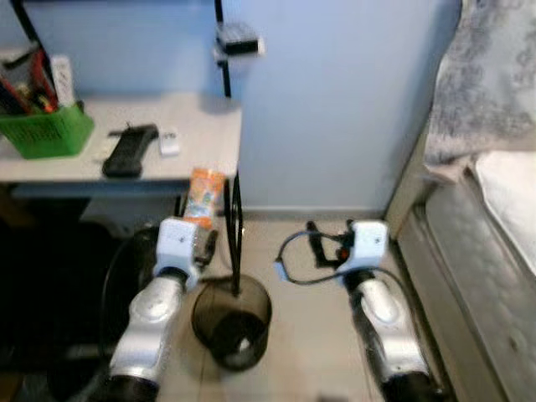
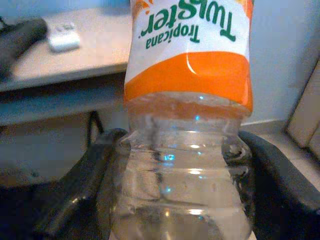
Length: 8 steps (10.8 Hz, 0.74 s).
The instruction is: Clean up the room
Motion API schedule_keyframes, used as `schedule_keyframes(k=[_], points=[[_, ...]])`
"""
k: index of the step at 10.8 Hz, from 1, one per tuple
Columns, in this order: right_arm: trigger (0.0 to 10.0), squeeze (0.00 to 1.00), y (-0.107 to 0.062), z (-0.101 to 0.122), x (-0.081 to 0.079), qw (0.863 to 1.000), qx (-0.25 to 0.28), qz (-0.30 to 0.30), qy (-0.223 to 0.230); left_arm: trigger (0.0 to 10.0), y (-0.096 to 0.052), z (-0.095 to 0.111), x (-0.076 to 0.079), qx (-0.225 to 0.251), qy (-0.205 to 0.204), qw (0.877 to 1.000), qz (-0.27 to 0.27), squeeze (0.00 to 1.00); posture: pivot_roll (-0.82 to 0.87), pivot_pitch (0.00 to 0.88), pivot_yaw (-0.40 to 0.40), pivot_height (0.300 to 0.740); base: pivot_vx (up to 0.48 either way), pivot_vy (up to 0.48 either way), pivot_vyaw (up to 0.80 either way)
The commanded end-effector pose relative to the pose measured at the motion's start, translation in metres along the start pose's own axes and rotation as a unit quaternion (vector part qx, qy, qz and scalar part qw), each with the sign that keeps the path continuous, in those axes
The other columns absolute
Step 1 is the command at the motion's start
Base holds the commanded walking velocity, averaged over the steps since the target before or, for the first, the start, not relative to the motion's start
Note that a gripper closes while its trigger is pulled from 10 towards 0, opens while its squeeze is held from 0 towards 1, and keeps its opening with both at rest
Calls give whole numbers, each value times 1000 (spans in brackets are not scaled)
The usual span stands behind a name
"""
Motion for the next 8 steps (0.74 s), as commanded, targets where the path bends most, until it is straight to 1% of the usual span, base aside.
schedule_keyframes(k=[1, 2, 4, 5, 6, 7, 8], points=[[10000, 0, 1, -5, -8, 1000, -10, 12, 2, 10000, -1, -5, -5, -12, -3, 1000, 5, 0, -67, 0, 34, 740, 0, 0, 0], [10000, 0, 1, -8, -10, 1000, -21, 20, 2, 10000, 0, -8, -6, -18, -4, 1000, 7, 0, -67, 0, 33, 740, 0, 0, 0], [10000, 0, 0, -11, -8, 999, -27, 21, 1, 10000, -1, -18, -11, -38, -4, 999, 17, 0, -67, 0, 32, 740, 0, 0, 0], [10000, 0, -1, -14, -10, 999, -35, 27, 3, 10000, -1, -23, -12, -46, -7, 999, 17, 0, -66, 1, 31, 740, 0, 0, 0], [10000, 0, 0, -25, -16, 997, -59, 50, -3, 10000, 1, -41, -12, -73, -14, 997, 4, 0, -63, 5, 26, 740, 0, 0, 0], [10000, 0, 1, -28, -15, 997, -65, 52, -7, 10000, 2, -53, -16, -91, -21, 996, 3, 0, -61, 6, 22, 740, 0, 0, 0], [10000, 0, 5, -32, -18, 994, -78, 75, -22, 10000, 3, -75, -22, -126, -8, 992, 0, 0, -60, 9, 3, 740, 0, 0, 0]])
Point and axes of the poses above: a point about 5 cm out from each wrist's last joint towards the gripper, its own y axis pointing out of the wrist towards the gripper, its own z axis along the axis of the wrist's last joint, x = y × z, the point moved 6 cm from there along y, pointing out of the wrist towards the gripper, and after that the axes turned 11 degrees about y, right-handed, at the moved point
